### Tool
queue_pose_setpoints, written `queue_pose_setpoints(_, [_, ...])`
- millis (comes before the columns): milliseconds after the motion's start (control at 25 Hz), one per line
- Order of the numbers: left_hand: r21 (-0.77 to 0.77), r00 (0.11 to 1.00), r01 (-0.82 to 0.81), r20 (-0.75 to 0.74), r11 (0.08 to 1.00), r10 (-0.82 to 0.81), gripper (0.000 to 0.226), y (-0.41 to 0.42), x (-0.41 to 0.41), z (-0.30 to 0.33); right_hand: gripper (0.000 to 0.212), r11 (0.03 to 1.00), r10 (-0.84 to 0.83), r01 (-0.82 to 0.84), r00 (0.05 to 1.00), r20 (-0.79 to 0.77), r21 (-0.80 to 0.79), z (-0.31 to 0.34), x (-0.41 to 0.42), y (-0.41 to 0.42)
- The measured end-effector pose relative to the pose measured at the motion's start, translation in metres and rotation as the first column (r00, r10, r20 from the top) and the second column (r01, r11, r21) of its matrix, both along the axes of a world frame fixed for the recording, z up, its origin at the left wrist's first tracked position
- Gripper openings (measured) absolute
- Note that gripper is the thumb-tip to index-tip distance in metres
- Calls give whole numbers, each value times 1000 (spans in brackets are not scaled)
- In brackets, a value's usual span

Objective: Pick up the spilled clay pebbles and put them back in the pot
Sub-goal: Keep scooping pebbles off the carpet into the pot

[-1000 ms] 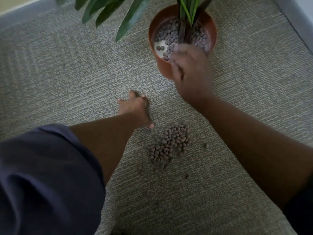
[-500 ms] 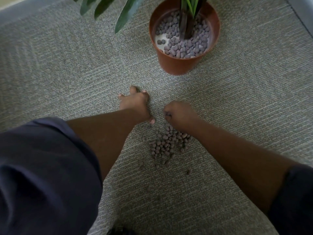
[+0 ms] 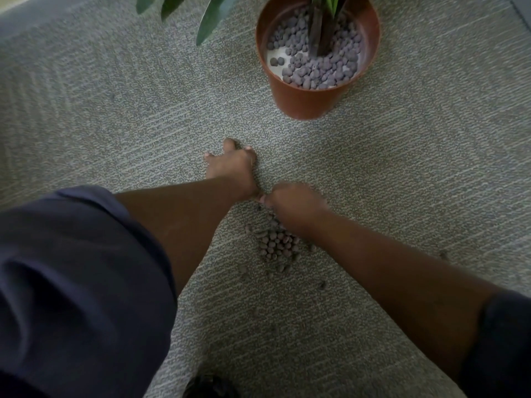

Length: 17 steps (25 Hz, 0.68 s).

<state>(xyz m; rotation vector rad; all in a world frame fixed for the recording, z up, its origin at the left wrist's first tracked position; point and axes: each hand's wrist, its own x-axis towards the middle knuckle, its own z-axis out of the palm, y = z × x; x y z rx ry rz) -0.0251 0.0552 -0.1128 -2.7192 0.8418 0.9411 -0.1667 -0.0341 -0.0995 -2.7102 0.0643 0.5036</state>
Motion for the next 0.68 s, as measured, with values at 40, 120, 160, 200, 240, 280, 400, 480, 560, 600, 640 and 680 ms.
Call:
queue_pose_setpoints(40, [2,1000,0,6,1000,0,83,-1,-1,1,28,1000,-16,15,1000,17,3,-1,2,2])
queue_pose_setpoints(120, [-1,1000,-2,27,1000,3,70,-1,-2,1,25,999,-36,34,997,71,25,-3,7,9])
queue_pose_setpoints(160, [-3,999,-7,38,1000,7,63,-2,-2,1,24,999,-32,30,996,87,28,-3,11,15])
queue_pose_setpoints(200, [-6,999,-12,44,1000,13,58,-2,-3,2,24,999,-27,24,996,84,35,-4,14,20])
queue_pose_setpoints(240, [-10,999,-16,45,1000,17,55,-2,-4,3,25,999,-30,27,997,65,43,-5,15,24])
queue_pose_setpoints(280, [-10,999,-16,42,1000,16,54,-2,-4,3,26,998,-37,36,999,39,45,-7,15,28])
queue_pose_setpoints(400, [10,1000,17,15,1000,-17,67,-2,-2,5,27,998,-57,57,998,24,11,-13,7,36])
queue_pose_setpoints(480, [14,1000,23,7,1000,-23,74,-2,-1,5,27,998,-65,66,998,27,-15,-14,6,38])
queue_pose_setpoints(560, [4,1000,6,6,1000,-6,76,-2,-2,3,29,996,-89,89,996,-6,4,-7,7,34])
queue_pose_setpoints(600, [-3,1000,-2,14,1000,2,72,-2,-2,3,28,996,-92,92,995,-24,14,0,9,30])
queue_pose_setpoints(640, [-13,1000,-5,28,1000,5,66,-1,-2,2,26,996,-85,86,996,-18,18,7,12,24])
queue_pose_setpoints(680, [-26,999,-4,43,1000,5,59,0,-2,1,24,997,-73,72,997,11,16,18,16,18])
